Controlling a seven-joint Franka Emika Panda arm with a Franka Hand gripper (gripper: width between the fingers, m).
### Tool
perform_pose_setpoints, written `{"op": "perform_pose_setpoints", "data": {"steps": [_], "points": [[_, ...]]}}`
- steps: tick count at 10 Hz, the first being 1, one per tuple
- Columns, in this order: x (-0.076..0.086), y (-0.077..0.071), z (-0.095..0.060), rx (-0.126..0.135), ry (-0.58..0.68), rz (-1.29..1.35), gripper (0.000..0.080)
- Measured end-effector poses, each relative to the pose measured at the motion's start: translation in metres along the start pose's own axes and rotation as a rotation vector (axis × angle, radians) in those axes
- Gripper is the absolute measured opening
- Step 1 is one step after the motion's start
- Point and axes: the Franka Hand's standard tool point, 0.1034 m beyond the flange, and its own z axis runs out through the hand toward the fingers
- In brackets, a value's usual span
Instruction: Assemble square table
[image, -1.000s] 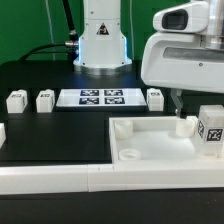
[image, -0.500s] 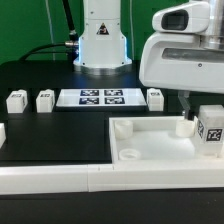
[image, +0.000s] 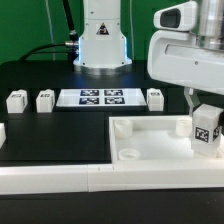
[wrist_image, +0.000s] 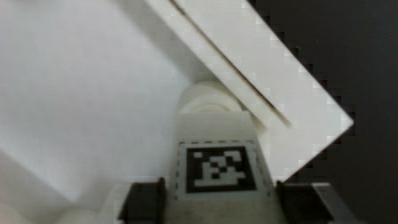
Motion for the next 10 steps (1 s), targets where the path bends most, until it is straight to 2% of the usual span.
{"op": "perform_pose_setpoints", "data": {"steps": [4, 7, 8, 9, 10], "points": [[-0.0050, -0.0031, 0.0020, 0.030, -0.039, 0.543, 0.0290], [-0.0071, -0.0048, 0.0029, 0.046, -0.052, 0.737, 0.0291], [-0.0070, -0.0048, 0.0030, 0.047, -0.051, 0.711, 0.0366], [-0.0075, -0.0043, 0.0036, 0.045, -0.048, 0.635, 0.0366], [-0.0103, -0.0026, 0.0041, 0.027, -0.047, 0.494, 0.0503]]}}
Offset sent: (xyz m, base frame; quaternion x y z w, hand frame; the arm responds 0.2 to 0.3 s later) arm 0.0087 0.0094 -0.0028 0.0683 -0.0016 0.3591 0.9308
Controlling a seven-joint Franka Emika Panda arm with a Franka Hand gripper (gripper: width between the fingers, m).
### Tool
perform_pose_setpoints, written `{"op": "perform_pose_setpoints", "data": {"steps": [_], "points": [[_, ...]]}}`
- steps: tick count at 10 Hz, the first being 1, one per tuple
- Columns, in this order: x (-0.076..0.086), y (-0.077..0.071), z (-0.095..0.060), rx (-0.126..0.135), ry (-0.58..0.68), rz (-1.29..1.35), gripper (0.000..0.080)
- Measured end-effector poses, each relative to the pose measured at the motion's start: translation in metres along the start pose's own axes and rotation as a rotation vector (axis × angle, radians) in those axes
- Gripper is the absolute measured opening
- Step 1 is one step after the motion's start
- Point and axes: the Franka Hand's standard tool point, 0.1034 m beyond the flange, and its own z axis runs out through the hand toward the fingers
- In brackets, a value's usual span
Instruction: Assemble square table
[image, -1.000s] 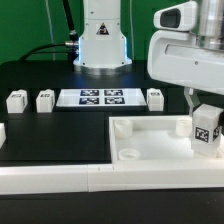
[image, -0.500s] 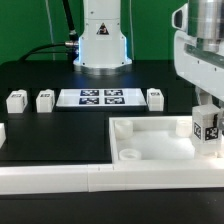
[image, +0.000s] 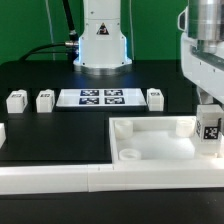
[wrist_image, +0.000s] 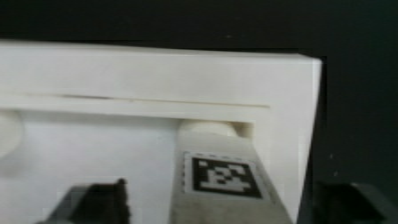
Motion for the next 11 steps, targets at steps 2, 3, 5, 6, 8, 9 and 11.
{"op": "perform_pose_setpoints", "data": {"steps": [2, 3, 5, 6, 8, 9, 11], "points": [[-0.001, -0.003, -0.007, -0.045, 0.017, -0.366, 0.0641], [0.001, -0.003, -0.007, -0.036, 0.019, -0.421, 0.0641], [0.003, -0.003, -0.007, -0.040, 0.018, -0.597, 0.0648], [0.004, -0.003, -0.007, -0.043, 0.020, -0.700, 0.0649], [0.010, -0.006, -0.005, -0.044, 0.041, -0.987, 0.0649], [0.010, -0.006, -0.004, -0.045, 0.042, -1.076, 0.0649], [0.014, -0.007, -0.005, -0.044, 0.049, -1.165, 0.0649]]}}
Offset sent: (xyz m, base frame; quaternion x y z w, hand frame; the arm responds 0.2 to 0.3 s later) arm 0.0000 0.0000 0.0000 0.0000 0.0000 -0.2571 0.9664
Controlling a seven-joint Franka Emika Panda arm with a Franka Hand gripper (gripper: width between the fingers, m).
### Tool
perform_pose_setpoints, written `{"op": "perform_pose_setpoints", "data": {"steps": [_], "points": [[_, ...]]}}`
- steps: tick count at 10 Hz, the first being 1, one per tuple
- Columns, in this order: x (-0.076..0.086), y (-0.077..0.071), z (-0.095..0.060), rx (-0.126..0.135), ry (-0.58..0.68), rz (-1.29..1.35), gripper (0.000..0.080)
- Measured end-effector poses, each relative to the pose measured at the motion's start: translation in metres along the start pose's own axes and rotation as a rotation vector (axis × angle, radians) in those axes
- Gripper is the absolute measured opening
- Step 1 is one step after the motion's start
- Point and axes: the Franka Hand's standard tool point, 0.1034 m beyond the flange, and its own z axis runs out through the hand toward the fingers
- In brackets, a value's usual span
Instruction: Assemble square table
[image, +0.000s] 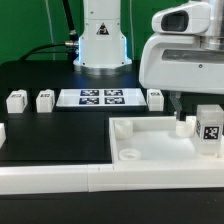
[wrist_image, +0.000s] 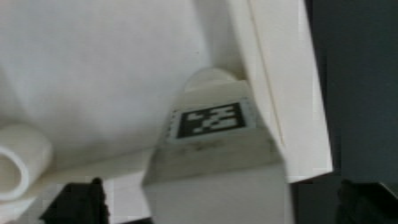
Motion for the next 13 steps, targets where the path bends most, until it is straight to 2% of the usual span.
{"op": "perform_pose_setpoints", "data": {"steps": [1, 3, 4, 6, 8, 10, 11, 13], "points": [[0.000, 0.000, 0.000, 0.001, 0.000, 0.042, 0.0649], [0.000, 0.000, 0.000, 0.002, -0.001, 0.131, 0.0388], [0.000, 0.000, 0.000, 0.002, -0.001, 0.181, 0.0287], [-0.001, -0.001, 0.001, 0.005, -0.003, 0.371, 0.0288], [-0.001, 0.002, 0.002, 0.006, -0.005, 0.671, 0.0288], [-0.003, 0.004, 0.002, 0.019, -0.007, 0.980, 0.0288], [-0.003, 0.006, 0.002, 0.029, -0.017, 1.067, 0.0288], [-0.005, 0.010, 0.003, 0.067, -0.031, 1.320, 0.0290]]}}
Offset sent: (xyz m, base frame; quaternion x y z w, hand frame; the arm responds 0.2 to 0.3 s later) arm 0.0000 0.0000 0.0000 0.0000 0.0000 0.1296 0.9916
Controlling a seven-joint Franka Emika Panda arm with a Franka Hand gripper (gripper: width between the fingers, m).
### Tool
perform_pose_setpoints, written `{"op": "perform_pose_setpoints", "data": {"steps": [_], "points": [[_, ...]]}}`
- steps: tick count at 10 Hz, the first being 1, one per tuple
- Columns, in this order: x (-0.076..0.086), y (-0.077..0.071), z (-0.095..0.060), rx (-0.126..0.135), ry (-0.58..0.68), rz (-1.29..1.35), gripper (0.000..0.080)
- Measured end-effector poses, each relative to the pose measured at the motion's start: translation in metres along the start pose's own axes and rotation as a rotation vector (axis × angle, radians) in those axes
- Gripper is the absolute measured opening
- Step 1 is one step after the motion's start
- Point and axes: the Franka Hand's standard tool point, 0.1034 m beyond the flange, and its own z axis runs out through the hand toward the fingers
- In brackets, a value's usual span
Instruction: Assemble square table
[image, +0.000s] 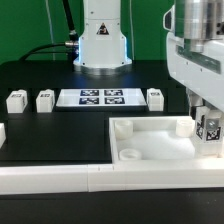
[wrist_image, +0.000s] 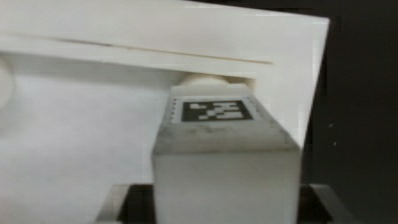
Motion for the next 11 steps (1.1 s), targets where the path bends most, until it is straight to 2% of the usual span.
{"op": "perform_pose_setpoints", "data": {"steps": [1, 3, 4, 5, 6, 9, 11], "points": [[0.000, 0.001, 0.000, 0.010, 0.001, 0.042, 0.0290], [0.000, 0.002, 0.001, 0.008, 0.002, 0.007, 0.0290], [-0.003, 0.006, 0.002, -0.032, 0.020, -0.155, 0.0483], [-0.009, 0.004, 0.001, -0.042, 0.028, -0.303, 0.0595], [-0.010, 0.004, 0.001, -0.045, 0.029, -0.410, 0.0633], [-0.008, 0.004, 0.001, -0.050, 0.029, -0.628, 0.0646], [-0.016, 0.005, 0.001, -0.073, 0.058, -0.980, 0.0649]]}}
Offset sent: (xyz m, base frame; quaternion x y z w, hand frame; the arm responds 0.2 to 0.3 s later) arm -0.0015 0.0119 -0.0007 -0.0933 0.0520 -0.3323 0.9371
